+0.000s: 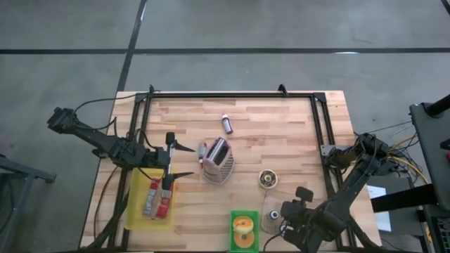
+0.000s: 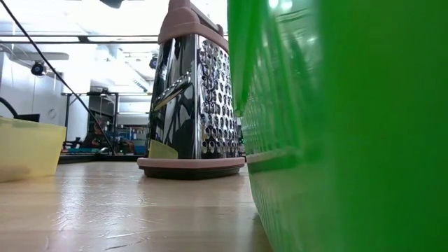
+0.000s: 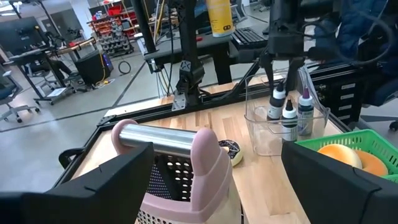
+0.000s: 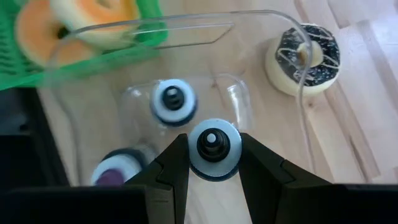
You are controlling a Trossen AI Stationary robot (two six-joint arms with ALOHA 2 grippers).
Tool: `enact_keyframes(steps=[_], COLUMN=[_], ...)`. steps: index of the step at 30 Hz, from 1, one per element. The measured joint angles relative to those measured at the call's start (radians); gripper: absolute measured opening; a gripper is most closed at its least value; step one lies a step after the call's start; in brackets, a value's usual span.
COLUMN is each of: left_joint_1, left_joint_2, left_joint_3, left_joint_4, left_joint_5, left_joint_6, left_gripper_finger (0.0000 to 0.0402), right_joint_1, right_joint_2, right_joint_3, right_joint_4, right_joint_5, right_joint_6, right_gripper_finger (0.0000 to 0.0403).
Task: Pick & Place Food Item
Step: Put the black food coloring bottle into the transparent bin
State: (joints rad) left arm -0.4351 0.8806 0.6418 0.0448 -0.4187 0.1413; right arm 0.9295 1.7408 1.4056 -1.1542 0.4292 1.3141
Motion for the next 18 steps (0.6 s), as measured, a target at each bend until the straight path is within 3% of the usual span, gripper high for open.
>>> enact_keyframes(steps=[18], left_joint_1=[0.000], left_joint_2=[0.000], left_joint_3=[0.000], left_joint_4=[0.000], left_joint_5=[0.000], left_joint_6=[0.002], left_gripper_finger=[0.0355], right_joint_1=[0.000], right_joint_2=[-0.128], right_joint_3=[-0.295], right_joint_4=[0.270], right_joint_5=[0.071], right_joint_6=[0.075], right_gripper_finger=[0.0101])
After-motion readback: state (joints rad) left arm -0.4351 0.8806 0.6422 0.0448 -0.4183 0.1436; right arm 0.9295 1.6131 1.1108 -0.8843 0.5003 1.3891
